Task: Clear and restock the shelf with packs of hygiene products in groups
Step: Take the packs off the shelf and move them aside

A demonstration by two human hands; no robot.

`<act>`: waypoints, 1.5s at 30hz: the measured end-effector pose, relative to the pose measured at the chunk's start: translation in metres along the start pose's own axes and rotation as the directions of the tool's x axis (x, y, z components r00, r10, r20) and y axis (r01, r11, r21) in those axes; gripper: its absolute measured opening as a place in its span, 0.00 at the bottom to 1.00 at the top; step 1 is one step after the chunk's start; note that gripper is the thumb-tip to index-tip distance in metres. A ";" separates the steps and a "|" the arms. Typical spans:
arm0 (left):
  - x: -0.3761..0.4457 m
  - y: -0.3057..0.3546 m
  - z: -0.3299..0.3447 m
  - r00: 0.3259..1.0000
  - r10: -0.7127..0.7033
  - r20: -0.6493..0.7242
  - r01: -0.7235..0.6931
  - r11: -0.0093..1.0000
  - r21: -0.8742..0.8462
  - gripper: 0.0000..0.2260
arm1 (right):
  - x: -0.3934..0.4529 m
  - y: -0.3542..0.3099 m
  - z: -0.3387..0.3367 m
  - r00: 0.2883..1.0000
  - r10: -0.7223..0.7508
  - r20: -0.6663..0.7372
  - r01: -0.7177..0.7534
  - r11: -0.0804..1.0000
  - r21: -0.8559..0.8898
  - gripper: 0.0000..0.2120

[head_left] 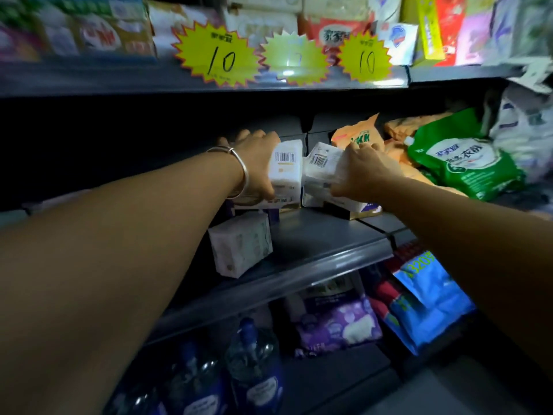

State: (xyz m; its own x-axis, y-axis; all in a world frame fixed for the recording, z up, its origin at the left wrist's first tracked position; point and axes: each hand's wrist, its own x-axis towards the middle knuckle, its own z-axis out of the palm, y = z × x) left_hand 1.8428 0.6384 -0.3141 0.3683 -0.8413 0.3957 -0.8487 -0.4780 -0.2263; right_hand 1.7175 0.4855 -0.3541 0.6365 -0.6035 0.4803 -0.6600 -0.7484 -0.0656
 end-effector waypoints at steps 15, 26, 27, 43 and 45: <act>-0.191 0.055 0.076 0.890 0.053 0.453 0.052 0.975 -0.215 0.31 | -0.193 -0.009 0.070 0.869 -0.230 0.438 0.192 0.973 0.131 0.24; -0.277 0.078 0.200 0.718 0.040 0.695 0.158 0.963 -0.218 0.39 | -0.265 -0.023 0.176 0.686 -0.296 0.665 0.295 0.948 0.118 0.32; -0.282 0.079 0.212 0.687 0.029 0.726 0.171 0.965 -0.201 0.41 | -0.271 -0.025 0.187 0.653 -0.296 0.697 0.311 0.944 0.110 0.32; -0.371 0.125 0.359 0.678 -0.140 0.722 0.212 0.977 -0.010 0.37 | -0.363 -0.036 0.317 0.524 -0.450 0.723 0.415 0.876 0.244 0.33; -0.374 0.127 0.367 0.683 -0.135 0.717 0.221 0.975 -0.027 0.36 | -0.369 -0.036 0.323 0.565 -0.457 0.687 0.424 0.875 0.234 0.32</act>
State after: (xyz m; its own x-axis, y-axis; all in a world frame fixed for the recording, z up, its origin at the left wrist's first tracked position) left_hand 1.7362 0.8000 -0.8177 0.6387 -0.6915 -0.3374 -0.7562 -0.6452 -0.1092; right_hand 1.6357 0.6464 -0.8114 0.9354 -0.1878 -0.2994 -0.2145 -0.9750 -0.0585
